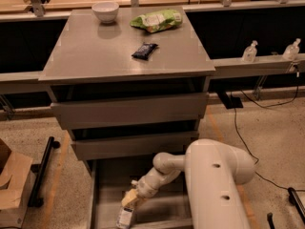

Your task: Pick blue plastic bottle from bottom drawer and place on counter

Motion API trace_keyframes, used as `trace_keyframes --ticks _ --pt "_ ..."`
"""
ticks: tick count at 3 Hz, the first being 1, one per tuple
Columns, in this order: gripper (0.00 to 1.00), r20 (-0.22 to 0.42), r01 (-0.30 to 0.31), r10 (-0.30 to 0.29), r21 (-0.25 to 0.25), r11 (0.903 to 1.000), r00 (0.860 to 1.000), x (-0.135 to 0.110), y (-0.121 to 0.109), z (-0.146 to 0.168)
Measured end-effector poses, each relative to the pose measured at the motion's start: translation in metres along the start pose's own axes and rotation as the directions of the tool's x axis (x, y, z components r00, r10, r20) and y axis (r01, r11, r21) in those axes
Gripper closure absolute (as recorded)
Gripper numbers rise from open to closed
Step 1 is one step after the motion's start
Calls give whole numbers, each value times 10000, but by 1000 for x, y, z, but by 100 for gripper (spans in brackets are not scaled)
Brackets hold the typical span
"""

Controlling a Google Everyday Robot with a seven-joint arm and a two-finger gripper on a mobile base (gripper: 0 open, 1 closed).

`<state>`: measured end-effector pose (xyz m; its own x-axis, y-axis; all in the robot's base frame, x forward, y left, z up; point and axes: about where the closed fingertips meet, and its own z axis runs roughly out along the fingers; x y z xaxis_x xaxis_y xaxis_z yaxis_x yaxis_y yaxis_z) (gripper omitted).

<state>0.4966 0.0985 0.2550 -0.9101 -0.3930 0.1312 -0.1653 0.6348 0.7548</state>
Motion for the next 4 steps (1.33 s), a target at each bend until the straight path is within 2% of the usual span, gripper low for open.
trace_keyframes --ticks 1,2,3,4 --pt "100 50 434 -433 -293 9986 9991 20 10 -44" --pt "100 323 728 -716 -368 9967 9969 36 19 -83" --pt "100 671 998 -996 -3 9950 9928 55 38 -140" --pt "100 670 998 -995 -4 9950 9928 55 38 -140"
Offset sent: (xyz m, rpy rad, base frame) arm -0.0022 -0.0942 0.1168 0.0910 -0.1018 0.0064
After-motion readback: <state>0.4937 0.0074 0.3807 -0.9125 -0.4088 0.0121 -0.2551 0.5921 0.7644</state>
